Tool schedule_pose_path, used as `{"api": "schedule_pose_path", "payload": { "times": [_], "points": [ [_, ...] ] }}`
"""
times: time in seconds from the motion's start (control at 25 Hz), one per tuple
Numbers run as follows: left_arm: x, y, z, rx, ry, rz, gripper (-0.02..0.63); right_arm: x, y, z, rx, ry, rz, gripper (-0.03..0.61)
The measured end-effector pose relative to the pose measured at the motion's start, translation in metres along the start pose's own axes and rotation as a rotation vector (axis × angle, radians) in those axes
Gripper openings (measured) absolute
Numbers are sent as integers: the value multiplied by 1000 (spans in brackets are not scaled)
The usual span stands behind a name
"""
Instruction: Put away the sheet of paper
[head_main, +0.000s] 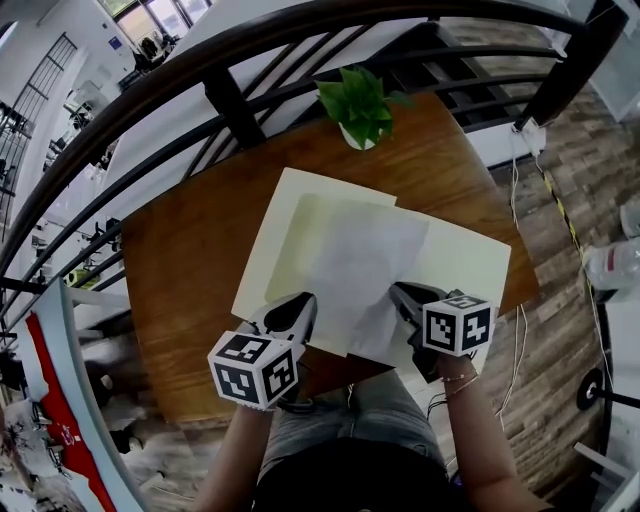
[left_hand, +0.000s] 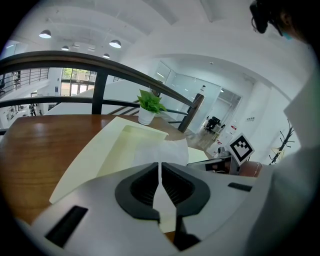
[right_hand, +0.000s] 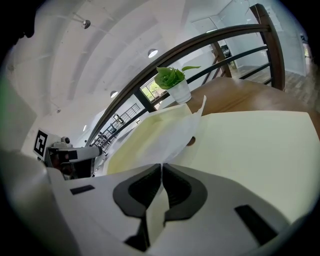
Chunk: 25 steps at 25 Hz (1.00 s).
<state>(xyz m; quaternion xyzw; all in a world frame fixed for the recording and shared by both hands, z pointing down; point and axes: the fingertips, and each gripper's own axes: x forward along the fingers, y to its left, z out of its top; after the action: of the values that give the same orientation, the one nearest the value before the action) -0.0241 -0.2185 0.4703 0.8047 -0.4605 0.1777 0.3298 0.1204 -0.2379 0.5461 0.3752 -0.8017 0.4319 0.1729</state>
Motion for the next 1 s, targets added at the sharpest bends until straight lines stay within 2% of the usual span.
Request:
{"api": "schedule_pose_path", "payload": {
  "times": [0.2,0.52,0.76,1.0],
  "points": [
    [0,3,-2,-18,7,-16,32,10,6,-2,-6,16,-19,34],
    [-5,11,-1,-20,5,-37,32,28,23,5,-12,4,-9,34],
    [-9,10,-4,-10,11,-100,32,42,40,7,-16,-4,29,34],
    [-12,16,-6,-7,18,-108,32,52,48,9,-20,-9,28,35]
  ]
}}
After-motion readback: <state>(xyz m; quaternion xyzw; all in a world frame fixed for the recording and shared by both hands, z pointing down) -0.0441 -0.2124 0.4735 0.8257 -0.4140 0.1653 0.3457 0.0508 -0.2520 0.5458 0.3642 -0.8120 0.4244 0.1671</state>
